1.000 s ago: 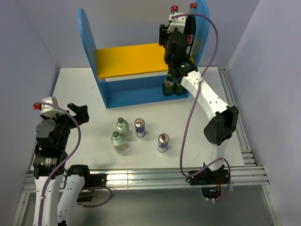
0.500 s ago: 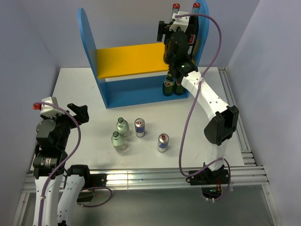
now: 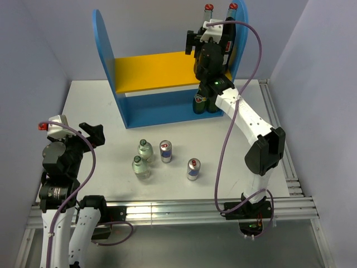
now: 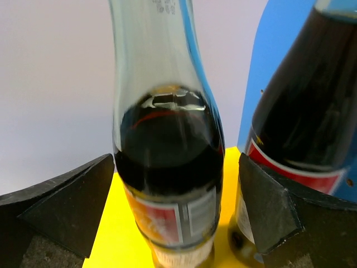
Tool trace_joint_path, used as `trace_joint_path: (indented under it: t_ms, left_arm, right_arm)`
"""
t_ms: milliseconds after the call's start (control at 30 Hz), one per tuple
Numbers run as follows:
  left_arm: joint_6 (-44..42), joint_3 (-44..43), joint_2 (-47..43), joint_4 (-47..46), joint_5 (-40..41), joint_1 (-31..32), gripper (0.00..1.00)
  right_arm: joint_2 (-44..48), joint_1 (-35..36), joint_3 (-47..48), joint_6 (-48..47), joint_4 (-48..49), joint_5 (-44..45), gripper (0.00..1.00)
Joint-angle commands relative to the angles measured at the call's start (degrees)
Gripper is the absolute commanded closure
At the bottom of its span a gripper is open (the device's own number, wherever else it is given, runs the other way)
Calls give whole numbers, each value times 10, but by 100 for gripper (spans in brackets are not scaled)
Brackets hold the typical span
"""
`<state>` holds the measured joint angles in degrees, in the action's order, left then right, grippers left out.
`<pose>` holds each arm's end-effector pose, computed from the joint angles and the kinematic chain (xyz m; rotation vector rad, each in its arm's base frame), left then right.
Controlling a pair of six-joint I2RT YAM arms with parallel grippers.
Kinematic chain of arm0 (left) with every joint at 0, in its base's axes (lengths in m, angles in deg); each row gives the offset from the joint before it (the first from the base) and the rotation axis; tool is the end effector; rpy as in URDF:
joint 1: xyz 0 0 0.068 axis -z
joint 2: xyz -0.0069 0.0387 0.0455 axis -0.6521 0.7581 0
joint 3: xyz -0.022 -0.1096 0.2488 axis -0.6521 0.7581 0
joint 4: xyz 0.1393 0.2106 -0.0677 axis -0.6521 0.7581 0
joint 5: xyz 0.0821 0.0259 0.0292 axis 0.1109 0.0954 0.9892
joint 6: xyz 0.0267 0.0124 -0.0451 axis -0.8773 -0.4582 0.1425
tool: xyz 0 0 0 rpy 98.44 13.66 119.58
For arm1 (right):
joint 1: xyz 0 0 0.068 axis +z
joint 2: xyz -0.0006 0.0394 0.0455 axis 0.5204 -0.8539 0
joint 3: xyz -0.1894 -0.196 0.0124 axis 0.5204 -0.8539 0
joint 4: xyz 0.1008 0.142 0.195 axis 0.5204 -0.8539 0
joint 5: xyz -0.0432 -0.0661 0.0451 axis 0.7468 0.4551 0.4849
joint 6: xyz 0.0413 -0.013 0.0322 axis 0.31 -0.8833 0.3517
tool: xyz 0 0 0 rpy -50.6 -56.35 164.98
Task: Place and organize the beverage onto the shelf
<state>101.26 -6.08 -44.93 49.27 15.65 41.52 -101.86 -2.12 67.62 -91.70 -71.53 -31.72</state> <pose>0.0961 0.0003 0.3609 -0.3625 1.6552 -0.2748 0.3841 0.1919 0.4638 0.0962 1.3781 -0.0603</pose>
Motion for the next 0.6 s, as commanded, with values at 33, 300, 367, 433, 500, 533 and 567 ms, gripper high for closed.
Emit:
trace_joint_path:
  t_ms: [33,300,367,433,500,533,567]
  left_arm:
    - [-13,-1,-6,-16,-10,-5,1]
    - [-14,0,-8,-16,-7,-5,1]
    - [-14,-1,-10,-15,-7,-5,1]
    - [-13,0,-10,-15,-5,-5,1]
    - [-13,0,-12,-14,-4,-5,1]
    - [-13,0,-12,-14,-3,-5,1]
    - [-12,0,-11,-14,-2,-5,1]
  right_arm:
    - [54,10,-30,-14,37,23,0]
    - [87,22,-75,-6,38,37,0]
    - [95,24,-80,3,33,42,0]
    - [104,29,-85,7,27,44,0]
    - [110,35,-96,6,29,52,0]
    - [119,42,-100,6,29,57,0]
    - [124,46,-104,10,28,59,0]
